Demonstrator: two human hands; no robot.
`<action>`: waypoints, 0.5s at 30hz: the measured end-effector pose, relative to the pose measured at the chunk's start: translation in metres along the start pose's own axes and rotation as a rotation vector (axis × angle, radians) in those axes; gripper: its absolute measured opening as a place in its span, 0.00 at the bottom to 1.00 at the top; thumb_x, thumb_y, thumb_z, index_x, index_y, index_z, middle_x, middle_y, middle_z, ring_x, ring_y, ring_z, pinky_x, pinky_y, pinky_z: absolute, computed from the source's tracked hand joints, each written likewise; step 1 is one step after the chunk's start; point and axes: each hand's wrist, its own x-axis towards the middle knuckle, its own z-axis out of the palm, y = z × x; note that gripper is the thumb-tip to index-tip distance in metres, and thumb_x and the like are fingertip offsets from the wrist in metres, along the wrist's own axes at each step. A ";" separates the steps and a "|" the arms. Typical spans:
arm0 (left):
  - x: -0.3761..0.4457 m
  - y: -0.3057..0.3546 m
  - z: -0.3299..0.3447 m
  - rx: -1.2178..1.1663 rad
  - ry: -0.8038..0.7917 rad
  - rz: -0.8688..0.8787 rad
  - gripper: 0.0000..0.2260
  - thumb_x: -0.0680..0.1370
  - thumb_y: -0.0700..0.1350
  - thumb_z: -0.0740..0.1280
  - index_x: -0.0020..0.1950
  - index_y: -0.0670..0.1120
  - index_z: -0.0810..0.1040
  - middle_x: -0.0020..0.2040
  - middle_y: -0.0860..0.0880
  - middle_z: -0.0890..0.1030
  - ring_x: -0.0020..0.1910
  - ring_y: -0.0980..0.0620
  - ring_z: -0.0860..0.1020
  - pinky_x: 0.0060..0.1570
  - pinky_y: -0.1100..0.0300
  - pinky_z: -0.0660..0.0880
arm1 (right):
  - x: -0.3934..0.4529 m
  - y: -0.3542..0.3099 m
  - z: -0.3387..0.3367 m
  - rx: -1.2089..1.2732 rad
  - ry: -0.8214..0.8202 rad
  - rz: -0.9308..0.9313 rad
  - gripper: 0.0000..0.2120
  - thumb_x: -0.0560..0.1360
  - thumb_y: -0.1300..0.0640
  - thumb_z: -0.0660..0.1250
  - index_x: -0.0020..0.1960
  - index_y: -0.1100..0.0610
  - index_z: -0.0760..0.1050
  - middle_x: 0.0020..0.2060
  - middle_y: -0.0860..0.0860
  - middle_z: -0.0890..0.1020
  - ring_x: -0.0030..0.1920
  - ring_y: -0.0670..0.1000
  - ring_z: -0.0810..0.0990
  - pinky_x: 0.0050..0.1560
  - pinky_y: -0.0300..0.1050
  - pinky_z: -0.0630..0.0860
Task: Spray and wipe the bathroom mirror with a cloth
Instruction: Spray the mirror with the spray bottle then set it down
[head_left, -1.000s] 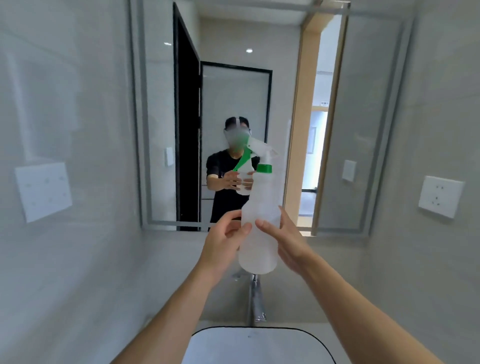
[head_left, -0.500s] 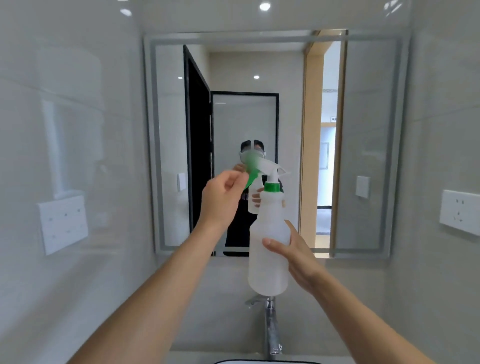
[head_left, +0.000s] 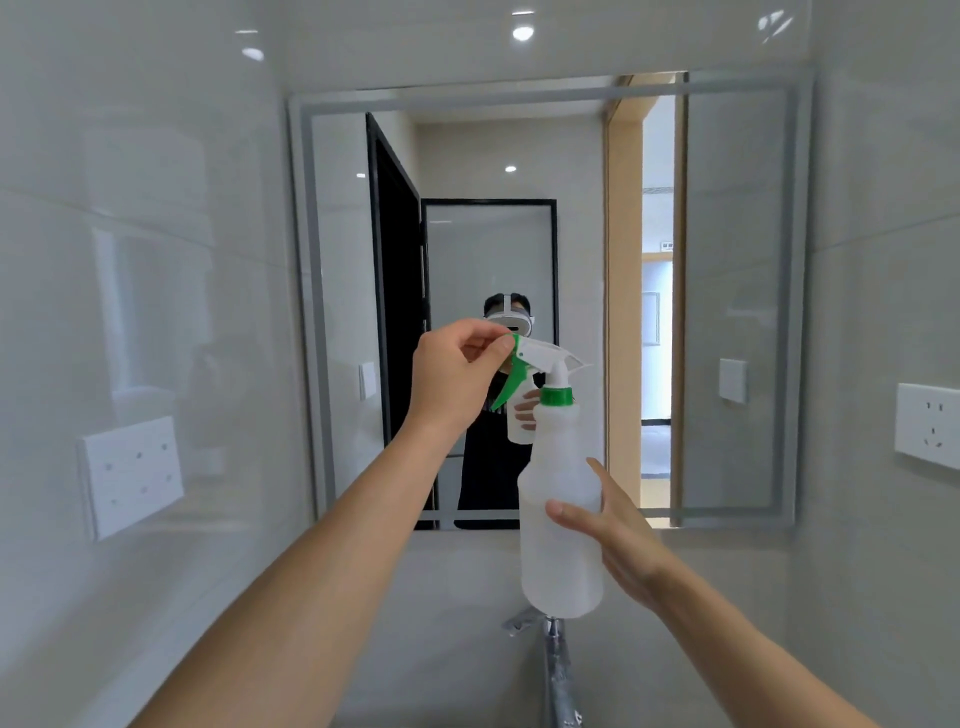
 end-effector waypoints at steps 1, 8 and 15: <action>0.002 0.000 0.000 0.011 -0.009 0.007 0.04 0.77 0.38 0.71 0.47 0.46 0.84 0.40 0.53 0.84 0.37 0.64 0.80 0.41 0.72 0.75 | 0.000 -0.001 -0.001 0.000 0.003 -0.003 0.37 0.57 0.39 0.78 0.63 0.44 0.72 0.54 0.48 0.83 0.55 0.49 0.84 0.57 0.50 0.81; 0.011 0.005 0.000 0.024 -0.043 0.023 0.06 0.78 0.38 0.70 0.43 0.49 0.81 0.37 0.55 0.83 0.34 0.65 0.79 0.39 0.73 0.73 | 0.000 -0.010 -0.001 0.010 0.007 -0.013 0.36 0.58 0.41 0.78 0.64 0.45 0.72 0.55 0.48 0.84 0.56 0.49 0.84 0.56 0.47 0.80; 0.015 0.006 0.000 0.086 -0.031 0.002 0.03 0.78 0.42 0.70 0.46 0.48 0.82 0.38 0.56 0.82 0.36 0.63 0.78 0.41 0.64 0.75 | -0.002 -0.014 0.002 0.007 0.002 -0.016 0.37 0.59 0.41 0.79 0.65 0.45 0.72 0.57 0.49 0.84 0.57 0.50 0.84 0.56 0.46 0.79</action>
